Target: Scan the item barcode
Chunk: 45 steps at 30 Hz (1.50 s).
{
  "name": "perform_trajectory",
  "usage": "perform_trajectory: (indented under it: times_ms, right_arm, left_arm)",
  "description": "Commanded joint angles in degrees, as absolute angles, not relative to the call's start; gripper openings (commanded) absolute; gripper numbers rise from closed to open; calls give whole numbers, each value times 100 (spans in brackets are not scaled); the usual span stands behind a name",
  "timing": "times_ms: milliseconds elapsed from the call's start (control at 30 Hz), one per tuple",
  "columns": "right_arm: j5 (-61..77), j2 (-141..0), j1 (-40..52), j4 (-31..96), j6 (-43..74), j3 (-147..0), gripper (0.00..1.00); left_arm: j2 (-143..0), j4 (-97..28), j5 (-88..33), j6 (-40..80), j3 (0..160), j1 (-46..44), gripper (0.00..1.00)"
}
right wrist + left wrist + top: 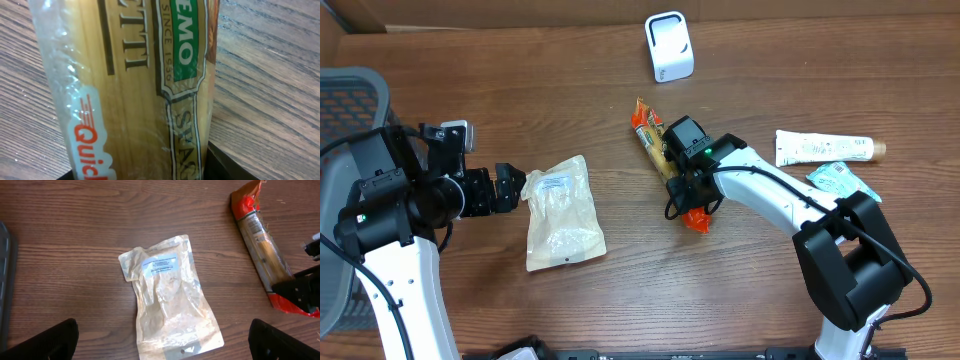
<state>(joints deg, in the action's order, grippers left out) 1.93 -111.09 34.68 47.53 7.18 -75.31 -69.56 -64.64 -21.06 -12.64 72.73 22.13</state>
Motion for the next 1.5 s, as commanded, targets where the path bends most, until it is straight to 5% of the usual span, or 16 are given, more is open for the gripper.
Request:
perform_trajectory:
  times_ms: [0, 167, 933, 1100, 1233, 1467]
  right_arm:
    - [316, -11037, 3463, 4689, 701, -7533, 49]
    - [314, -11037, 3463, 4445, 620, -7533, 73]
    - [1052, -11581, 3072, 3616, 287, -7542, 68]
    - [1087, -11590, 3072, 3579, 296, -7544, 47]
    - [1085, -11585, 3072, 3660, 384, -7655, 6]
    - [1310, -11316, 2969, 4633, 591, -8453, 4]
  left_arm:
    - [-6969, -6445, -2189, -1417, 7290, 2193, 100]
    - [-6969, -6445, -2189, -1417, 7290, 2193, 100]
    - [-6969, -6445, -2189, -1417, 7290, 2193, 100]
    - [-6969, -6445, -2189, -1417, 7290, 2193, 100]
    - [-6969, -6445, -2189, -1417, 7290, 2193, 100]
    - [-6969, -6445, -2189, -1417, 7290, 2193, 99]
